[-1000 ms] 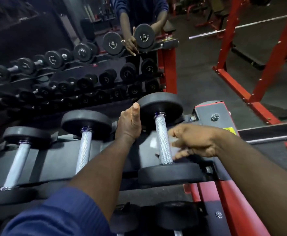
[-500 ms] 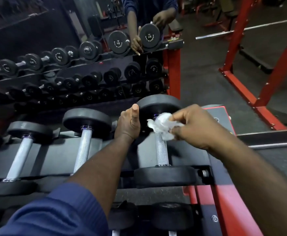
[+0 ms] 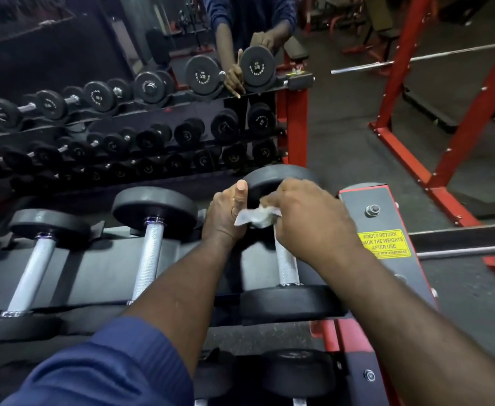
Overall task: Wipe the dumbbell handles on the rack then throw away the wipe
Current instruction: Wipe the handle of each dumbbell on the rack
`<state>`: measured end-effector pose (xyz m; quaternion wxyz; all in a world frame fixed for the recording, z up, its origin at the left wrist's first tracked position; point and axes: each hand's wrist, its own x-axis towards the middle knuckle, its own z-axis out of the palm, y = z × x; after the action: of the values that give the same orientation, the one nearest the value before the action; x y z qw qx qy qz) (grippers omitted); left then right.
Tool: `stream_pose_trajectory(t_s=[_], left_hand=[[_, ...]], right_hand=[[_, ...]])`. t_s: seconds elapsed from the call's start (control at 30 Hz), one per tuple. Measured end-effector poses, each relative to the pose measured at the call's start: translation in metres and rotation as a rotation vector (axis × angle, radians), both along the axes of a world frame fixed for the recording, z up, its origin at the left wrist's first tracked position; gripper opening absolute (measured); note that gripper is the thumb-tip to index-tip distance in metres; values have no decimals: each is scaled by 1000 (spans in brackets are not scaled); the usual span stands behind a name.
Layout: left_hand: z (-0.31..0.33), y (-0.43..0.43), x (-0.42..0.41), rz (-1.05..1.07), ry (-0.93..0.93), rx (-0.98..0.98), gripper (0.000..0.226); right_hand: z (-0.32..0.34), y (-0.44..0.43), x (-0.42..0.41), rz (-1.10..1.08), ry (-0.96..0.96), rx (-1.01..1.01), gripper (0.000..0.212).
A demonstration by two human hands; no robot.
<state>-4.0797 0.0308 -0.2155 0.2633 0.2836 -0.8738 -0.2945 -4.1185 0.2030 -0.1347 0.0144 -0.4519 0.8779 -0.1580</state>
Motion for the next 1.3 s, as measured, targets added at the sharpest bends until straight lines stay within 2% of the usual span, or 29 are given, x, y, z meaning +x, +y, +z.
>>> stream_pose_trajectory(t_s=[0.07,0.13,0.23,0.27,0.37,0.47,0.6,0.63,0.77,0.8,0.87,0.97,1.0,1.07,1.17,1.23,1.3], left_hand=[[1,0,1,-6,4,-5,92],[2,0,2,-9,5,-14,92],[2,0,3,-14,-3,-20,92],[3,0,3,-16,-7,-16,92],[3,-2,4,-15,-22,-8,93],[4,-4,3,-32,-16,-5,92],[3,-3,4,-45,-5,-21,93],[4,-2,4,-49,-3,-18,93],[4,-1,5,-53,10,-5,93],[5,-1,5,-54,13,2,94],[3,-1,4,-52,8,-3,94],[2,0,5,-44,-2,-23,96],[3,0,5,-46,0,-14,96],[4,1,5,-45,0,-5,95],[3,-1,5,-53,1,10,95],[6,0,5,-54,2,11,95],[7,3,6,-51,-11,-10,94]], right_hand=[[-12,-5,2,18,-31,46,30],[-15,-1,5,66,-196,111,28],[-2,6,7,204,-291,341,32],[-2,5,6,207,-267,337,35],[-10,-6,-1,102,-133,90,38],[-27,-9,1,181,12,191,29],[-6,15,-7,294,-252,360,41],[-5,16,-12,267,-256,315,42],[-32,8,-20,16,-176,-135,40],[-39,7,-17,13,-157,-152,36],[-43,15,-10,84,-219,19,30],[-18,24,-6,180,-342,321,34],[-12,22,-5,170,-332,338,36],[-8,12,-5,89,-218,248,41],[-17,-2,-7,-96,2,27,28],[-24,4,-11,-54,-88,7,17],[-19,15,-16,113,-235,235,17]])
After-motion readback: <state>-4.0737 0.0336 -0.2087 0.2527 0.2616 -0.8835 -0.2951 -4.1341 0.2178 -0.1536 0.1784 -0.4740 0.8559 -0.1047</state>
